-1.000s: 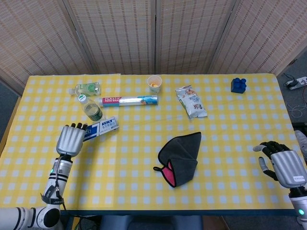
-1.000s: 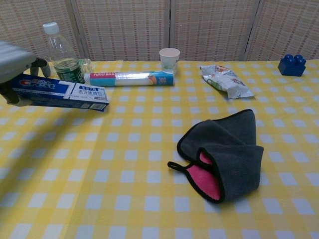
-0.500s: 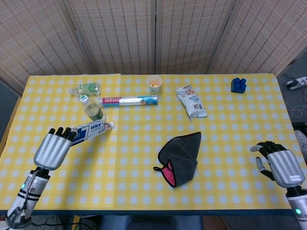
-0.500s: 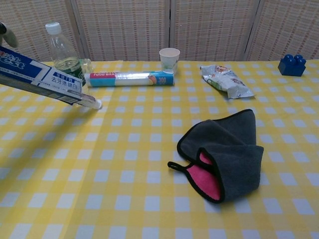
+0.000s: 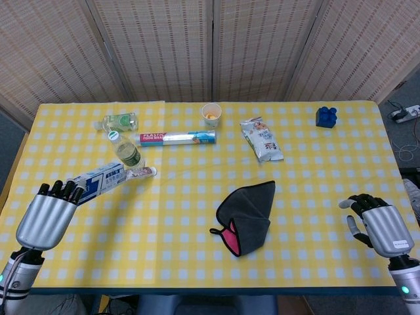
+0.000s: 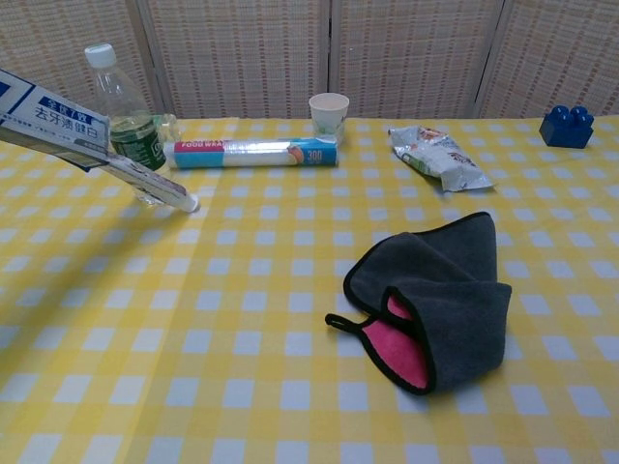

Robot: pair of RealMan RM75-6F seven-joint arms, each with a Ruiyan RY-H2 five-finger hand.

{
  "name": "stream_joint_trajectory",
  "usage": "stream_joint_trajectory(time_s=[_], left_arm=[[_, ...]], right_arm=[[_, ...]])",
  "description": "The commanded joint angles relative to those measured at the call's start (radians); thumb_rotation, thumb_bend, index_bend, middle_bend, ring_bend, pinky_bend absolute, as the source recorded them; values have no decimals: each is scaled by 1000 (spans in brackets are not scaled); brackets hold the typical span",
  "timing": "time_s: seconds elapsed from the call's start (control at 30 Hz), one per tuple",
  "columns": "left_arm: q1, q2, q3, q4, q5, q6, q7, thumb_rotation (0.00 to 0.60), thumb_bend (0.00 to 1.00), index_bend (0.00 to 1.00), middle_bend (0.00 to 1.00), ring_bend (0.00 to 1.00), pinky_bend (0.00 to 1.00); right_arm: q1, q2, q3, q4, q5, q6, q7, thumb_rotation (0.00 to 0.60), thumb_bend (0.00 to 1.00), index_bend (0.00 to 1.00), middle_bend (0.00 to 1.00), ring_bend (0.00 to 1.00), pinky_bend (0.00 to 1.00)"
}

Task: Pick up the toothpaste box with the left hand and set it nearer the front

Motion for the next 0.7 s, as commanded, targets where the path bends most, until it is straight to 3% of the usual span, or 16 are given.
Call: stream_joint_trajectory(time_s=[0.03,0.47,0.7], left_arm=[[21,15,-3,-8,20,-2,-1,600,265,356,401,416,599],[110,68,-36,-46,19,-33,38,600,265,362,401,412,599],[116,39,-55,33,111,-66,-114,600,264,361,401,410,599]], right_arm=[[3,-1,-2,-4,-3,-5,-7,600,506,394,387,312,423],[13,-1,-4,-33,3,-29,-45,600,505,394,389,316,423],[25,-8,-3,-40,6,-51,-58,600,505,394,388,315,423]])
